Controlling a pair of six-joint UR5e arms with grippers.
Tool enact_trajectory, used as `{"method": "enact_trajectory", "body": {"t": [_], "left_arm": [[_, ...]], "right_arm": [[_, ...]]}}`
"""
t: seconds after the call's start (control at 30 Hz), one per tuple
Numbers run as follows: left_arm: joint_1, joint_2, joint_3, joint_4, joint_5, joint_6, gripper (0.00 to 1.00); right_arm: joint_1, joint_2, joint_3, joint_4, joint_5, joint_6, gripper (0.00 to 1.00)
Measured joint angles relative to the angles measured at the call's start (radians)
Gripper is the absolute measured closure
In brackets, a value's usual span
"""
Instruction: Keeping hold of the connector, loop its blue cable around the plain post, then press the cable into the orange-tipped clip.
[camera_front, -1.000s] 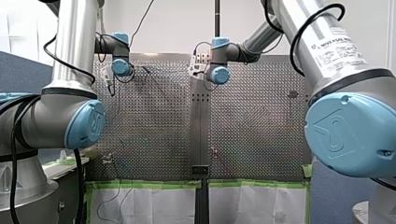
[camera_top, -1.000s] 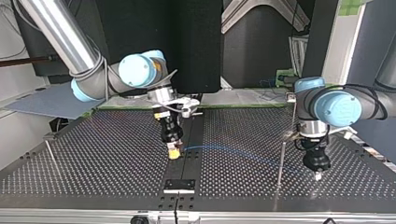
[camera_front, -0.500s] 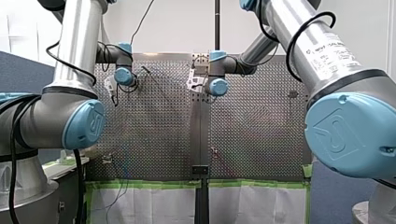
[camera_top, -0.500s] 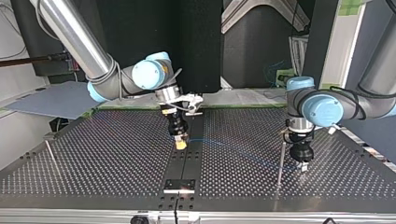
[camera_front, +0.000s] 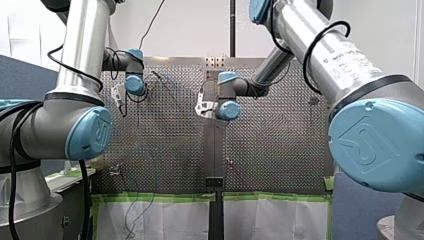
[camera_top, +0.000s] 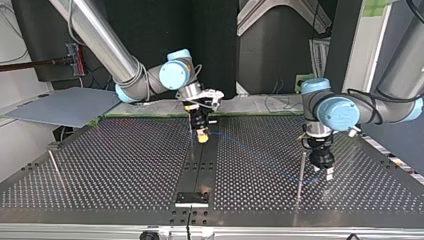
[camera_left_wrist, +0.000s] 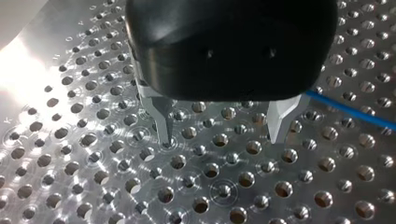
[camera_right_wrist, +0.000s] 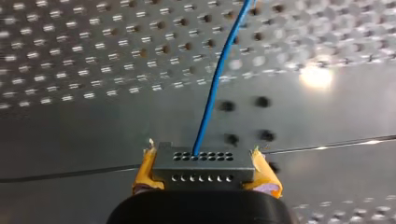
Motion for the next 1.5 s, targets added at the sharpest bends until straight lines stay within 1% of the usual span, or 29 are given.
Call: {"method": "enact_trajectory", "body": {"t": [0.13, 0.3, 0.5, 0.63, 1.0, 1.3, 1.4, 1.5], "left_arm": [[-0.003, 0.0, 0.0, 0.0, 0.002, -0.011, 0.0], [-0.004, -0.001, 0.0, 0.0, 0.002, -0.021, 0.0], [-0.005, -0.018, 0.0, 0.0, 0.008, -0.03, 0.0], [-0.006, -0.028, 0.0, -0.001, 0.012, -0.032, 0.0], [-0.007, -0.031, 0.001, 0.0, 0.005, -0.033, 0.0], [-0.003, -0.031, 0.001, -0.001, 0.004, -0.034, 0.0], [-0.002, -0.031, 0.001, -0.001, 0.003, -0.034, 0.0], [-0.001, -0.031, 0.001, -0.001, 0.0, -0.034, 0.0]], "right_arm": [[0.01, 0.033, 0.012, -0.011, 0.009, -0.002, 1.0], [0.028, 0.076, 0.016, -0.021, 0.036, -0.003, 1.0], [0.052, 0.132, 0.017, -0.051, 0.055, -0.003, 1.0], [0.063, 0.171, 0.017, -0.07, 0.08, -0.001, 1.0], [0.074, 0.27, 0.017, -0.135, 0.128, 0.013, 1.0], [0.075, 0.354, 0.02, -0.169, 0.167, 0.016, 1.0], [0.071, 0.386, 0.037, -0.193, 0.172, 0.028, 1.0], [0.065, 0.417, 0.064, -0.222, 0.172, 0.053, 1.0]]}}
